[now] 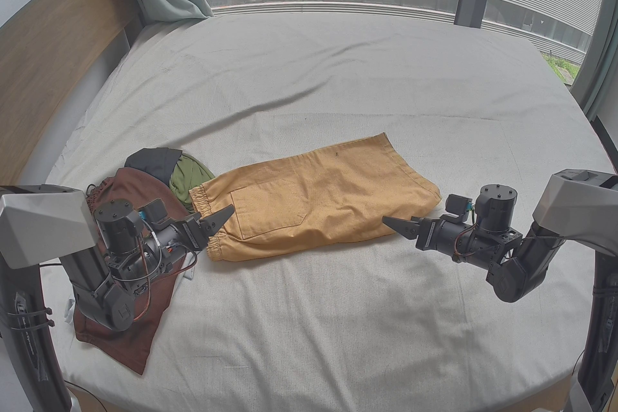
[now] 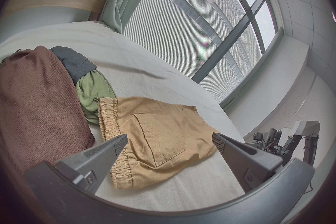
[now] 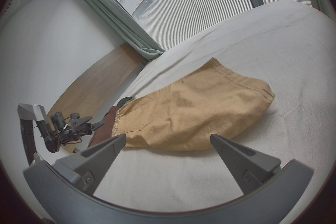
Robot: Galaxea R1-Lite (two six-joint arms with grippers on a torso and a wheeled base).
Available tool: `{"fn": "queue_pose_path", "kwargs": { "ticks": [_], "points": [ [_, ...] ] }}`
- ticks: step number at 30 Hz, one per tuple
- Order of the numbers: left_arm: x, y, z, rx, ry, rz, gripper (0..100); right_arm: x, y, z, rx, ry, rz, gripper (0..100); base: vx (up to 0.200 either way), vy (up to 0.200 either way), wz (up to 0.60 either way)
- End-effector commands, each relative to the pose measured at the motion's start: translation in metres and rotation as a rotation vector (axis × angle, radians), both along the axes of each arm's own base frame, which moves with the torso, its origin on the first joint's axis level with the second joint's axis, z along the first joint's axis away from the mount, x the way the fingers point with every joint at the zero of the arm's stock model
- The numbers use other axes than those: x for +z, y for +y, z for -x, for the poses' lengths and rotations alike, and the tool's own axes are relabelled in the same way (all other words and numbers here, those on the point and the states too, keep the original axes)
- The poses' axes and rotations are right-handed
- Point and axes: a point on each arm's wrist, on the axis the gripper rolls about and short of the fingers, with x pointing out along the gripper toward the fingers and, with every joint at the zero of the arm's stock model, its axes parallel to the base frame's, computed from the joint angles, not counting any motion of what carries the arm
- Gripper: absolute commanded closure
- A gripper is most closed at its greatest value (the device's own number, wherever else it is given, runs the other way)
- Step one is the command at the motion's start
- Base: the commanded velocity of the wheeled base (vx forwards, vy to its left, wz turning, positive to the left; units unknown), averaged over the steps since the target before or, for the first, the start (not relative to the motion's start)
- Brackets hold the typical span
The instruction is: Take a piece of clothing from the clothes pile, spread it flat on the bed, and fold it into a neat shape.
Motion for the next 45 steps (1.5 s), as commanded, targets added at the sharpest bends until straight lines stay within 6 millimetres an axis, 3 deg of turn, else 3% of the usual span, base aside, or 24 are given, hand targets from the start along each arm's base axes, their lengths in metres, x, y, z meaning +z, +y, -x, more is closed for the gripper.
{"fn": "queue_pose_path", "kwargs": {
  "ticks": [1,21,34,38,45],
  "points": [
    [-0.003,0.000,0.001,0.008,-0.001,-0.027,0,-0.015,0.002,-0.001,-0.033,0.033,0.018,0,0.000,0.000,0.00],
    [-0.007,0.006,0.004,0.025,-0.083,-0.236,0,-0.032,0.002,-0.005,-0.065,0.092,0.010,0,0.000,0.000,0.00],
    [-0.005,0.006,0.004,0.023,-0.113,-0.278,0,-0.047,0.008,-0.024,-0.087,0.123,-0.049,0,0.000,0.000,0.00],
    [-0.005,0.006,0.004,0.023,-0.115,-0.278,0,-0.062,0.010,-0.030,-0.090,0.138,-0.045,0,0.000,0.000,0.00],
    [-0.004,0.006,0.003,0.023,-0.115,-0.276,0,-0.071,0.018,-0.037,-0.078,0.133,-0.047,0,0.000,0.000,0.00]
  ]
}}
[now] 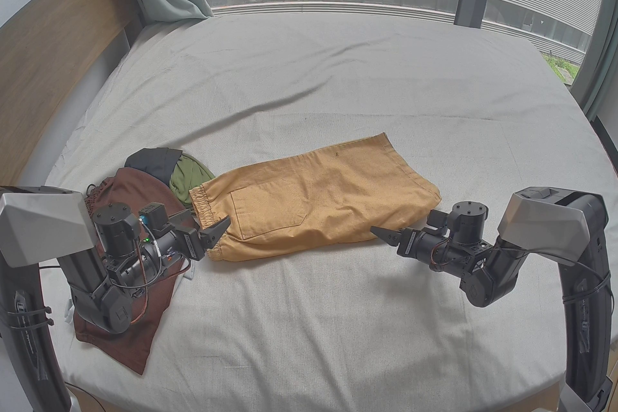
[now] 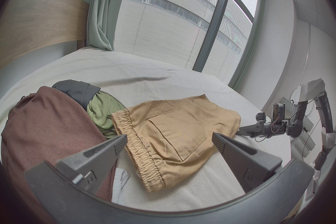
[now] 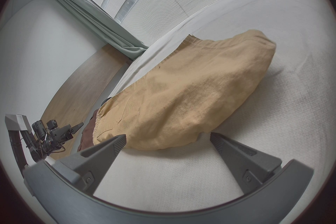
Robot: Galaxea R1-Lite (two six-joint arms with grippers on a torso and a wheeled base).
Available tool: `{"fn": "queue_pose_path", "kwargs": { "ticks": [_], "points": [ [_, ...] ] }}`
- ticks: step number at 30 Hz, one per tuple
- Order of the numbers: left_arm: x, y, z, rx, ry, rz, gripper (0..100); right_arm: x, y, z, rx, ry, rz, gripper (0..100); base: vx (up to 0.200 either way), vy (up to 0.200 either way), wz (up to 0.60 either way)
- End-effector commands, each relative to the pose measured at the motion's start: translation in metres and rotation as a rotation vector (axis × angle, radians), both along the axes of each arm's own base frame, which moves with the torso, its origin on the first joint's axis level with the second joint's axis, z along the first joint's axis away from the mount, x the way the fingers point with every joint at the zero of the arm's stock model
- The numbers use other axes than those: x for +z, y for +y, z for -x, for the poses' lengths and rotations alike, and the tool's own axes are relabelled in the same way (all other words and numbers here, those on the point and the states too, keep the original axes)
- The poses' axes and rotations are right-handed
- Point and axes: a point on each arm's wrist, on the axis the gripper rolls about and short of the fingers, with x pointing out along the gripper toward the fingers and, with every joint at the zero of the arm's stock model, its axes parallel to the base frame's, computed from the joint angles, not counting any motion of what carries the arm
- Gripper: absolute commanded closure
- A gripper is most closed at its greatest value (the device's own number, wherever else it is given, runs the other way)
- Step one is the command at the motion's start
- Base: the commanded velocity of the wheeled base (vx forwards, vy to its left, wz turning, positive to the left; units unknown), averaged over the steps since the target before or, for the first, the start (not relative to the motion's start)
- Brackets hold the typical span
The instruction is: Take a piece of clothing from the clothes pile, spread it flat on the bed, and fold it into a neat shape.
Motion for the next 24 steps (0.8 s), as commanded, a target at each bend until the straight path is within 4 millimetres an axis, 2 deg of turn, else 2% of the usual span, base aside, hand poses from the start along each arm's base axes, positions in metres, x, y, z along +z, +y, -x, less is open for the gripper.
{"fn": "queue_pose_path", "kwargs": {
  "ticks": [1,9,13,24],
  "points": [
    [0.000,0.000,0.000,0.000,-0.003,0.001,0,-0.014,0.005,-0.005,0.006,0.016,0.004,0,0.000,0.000,0.00],
    [0.001,0.004,-0.002,0.011,-0.005,0.003,0,-0.016,0.020,-0.024,-0.035,-0.021,-0.041,0,0.000,0.000,0.00],
    [0.000,0.004,-0.002,0.011,-0.004,0.006,0,-0.016,0.027,-0.029,-0.043,0.016,-0.079,0,0.000,0.000,0.00],
    [0.000,0.004,-0.004,0.013,-0.004,0.009,0,-0.014,0.037,-0.028,-0.033,0.036,-0.116,0,0.000,0.000,0.00]
  ]
}}
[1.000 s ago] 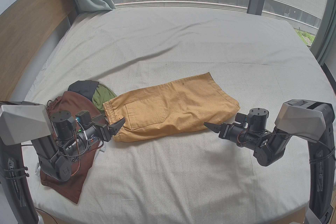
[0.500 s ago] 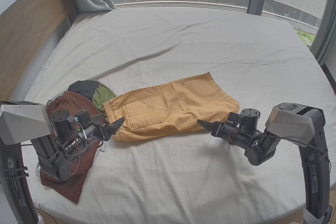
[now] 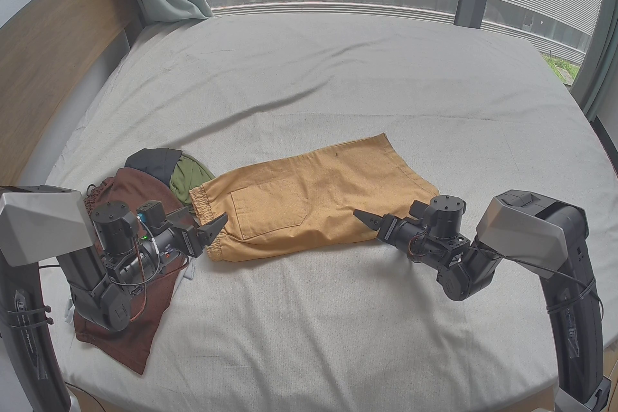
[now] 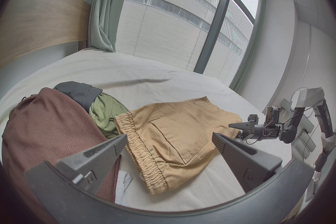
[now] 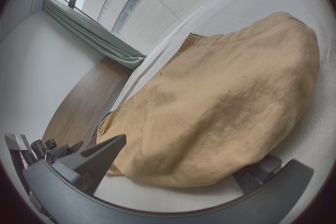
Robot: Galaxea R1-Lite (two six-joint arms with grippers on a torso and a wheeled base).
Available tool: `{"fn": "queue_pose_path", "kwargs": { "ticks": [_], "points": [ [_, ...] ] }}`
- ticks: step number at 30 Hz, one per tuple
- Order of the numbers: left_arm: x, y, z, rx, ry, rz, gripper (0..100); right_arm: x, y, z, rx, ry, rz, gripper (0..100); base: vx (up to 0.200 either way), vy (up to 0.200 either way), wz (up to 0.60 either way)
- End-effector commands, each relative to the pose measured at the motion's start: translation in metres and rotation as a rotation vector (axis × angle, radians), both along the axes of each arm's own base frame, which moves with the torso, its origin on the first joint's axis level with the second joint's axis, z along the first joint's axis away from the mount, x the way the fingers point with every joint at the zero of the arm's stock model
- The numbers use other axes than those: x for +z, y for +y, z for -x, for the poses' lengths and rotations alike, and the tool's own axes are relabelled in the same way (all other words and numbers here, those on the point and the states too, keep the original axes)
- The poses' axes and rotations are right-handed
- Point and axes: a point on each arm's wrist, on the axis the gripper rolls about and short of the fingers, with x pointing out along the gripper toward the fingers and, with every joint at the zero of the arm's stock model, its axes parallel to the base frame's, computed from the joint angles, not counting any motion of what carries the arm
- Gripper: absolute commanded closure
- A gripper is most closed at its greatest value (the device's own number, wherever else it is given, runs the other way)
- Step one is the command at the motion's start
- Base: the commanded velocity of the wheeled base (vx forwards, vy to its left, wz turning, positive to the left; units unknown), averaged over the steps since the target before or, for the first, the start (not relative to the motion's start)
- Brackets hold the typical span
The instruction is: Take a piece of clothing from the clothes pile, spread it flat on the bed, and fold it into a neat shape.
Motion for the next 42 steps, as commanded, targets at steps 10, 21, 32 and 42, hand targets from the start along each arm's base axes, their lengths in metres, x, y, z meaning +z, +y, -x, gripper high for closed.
{"fn": "queue_pose_path", "kwargs": {
  "ticks": [10,21,32,42],
  "points": [
    [-0.002,0.000,0.000,0.000,0.004,0.000,0,-0.010,0.001,0.002,0.006,0.020,0.003,100,0.000,0.000,0.00],
    [-0.006,-0.001,-0.001,-0.004,0.016,-0.003,0,-0.016,0.000,0.006,0.006,0.039,0.007,100,0.000,0.000,0.00],
    [-0.005,-0.001,-0.001,-0.003,0.015,-0.002,0,0.004,-0.007,0.011,-0.012,-0.003,-0.011,100,0.000,0.000,0.00],
    [-0.007,-0.001,0.000,-0.005,0.019,-0.003,0,0.005,-0.007,0.011,-0.015,-0.016,-0.019,100,0.000,0.000,0.00]
  ]
}}
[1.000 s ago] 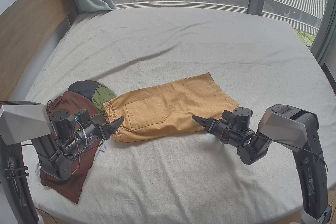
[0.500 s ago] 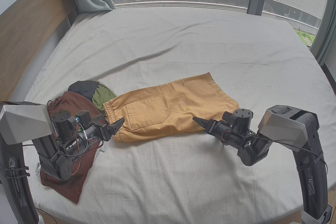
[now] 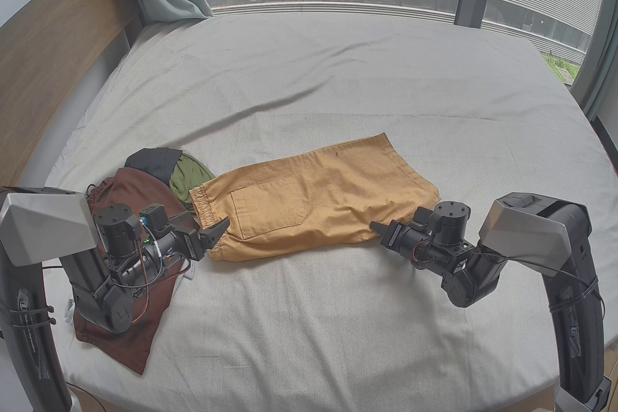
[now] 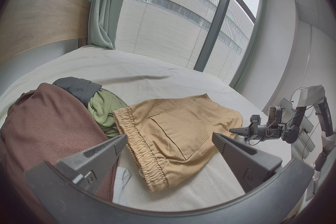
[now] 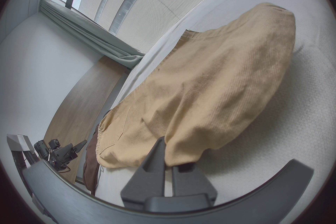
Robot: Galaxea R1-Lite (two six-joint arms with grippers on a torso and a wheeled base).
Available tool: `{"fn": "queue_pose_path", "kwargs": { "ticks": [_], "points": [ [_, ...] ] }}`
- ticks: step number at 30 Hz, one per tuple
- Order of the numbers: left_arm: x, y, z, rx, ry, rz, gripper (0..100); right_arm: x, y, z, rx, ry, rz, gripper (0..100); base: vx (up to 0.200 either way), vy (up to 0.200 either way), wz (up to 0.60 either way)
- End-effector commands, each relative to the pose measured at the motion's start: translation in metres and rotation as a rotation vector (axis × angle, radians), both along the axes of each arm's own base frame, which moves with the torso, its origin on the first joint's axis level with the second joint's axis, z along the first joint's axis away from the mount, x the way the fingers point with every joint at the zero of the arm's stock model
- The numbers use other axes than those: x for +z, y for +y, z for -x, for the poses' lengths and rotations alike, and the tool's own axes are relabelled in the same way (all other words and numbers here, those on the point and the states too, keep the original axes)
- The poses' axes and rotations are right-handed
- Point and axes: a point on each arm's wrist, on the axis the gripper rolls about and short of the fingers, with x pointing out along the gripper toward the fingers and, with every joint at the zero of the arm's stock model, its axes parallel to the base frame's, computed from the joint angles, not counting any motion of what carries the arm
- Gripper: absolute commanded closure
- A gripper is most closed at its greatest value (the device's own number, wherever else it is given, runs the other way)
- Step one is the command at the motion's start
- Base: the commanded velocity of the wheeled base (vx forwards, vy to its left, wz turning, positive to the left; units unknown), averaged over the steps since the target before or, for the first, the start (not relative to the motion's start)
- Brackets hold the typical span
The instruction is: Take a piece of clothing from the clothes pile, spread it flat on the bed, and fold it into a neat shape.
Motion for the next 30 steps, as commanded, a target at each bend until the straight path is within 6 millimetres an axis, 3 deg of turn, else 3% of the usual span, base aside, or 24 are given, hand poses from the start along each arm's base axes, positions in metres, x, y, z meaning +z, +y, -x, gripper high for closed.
{"fn": "queue_pose_path", "kwargs": {
  "ticks": [1,7,13,21,30],
  "points": [
    [-0.001,0.000,0.000,0.000,0.001,0.001,0,0.003,-0.001,0.000,-0.002,-0.011,-0.003,100,0.000,0.000,0.00],
    [-0.001,0.000,0.000,0.000,0.001,0.001,0,0.005,-0.003,0.007,-0.001,0.006,0.005,100,0.000,0.000,0.00],
    [-0.001,0.001,0.000,0.002,0.002,0.002,0,0.026,-0.008,0.032,0.008,0.027,0.019,100,0.000,0.000,0.00],
    [0.001,0.001,0.000,0.002,-0.004,0.004,0,0.031,-0.015,0.056,0.020,0.067,0.055,100,0.000,0.000,0.00],
    [0.002,0.003,-0.001,-0.013,-0.005,0.008,0,0.025,-0.029,0.106,0.053,0.138,0.140,100,0.000,0.000,0.00]
  ]
}}
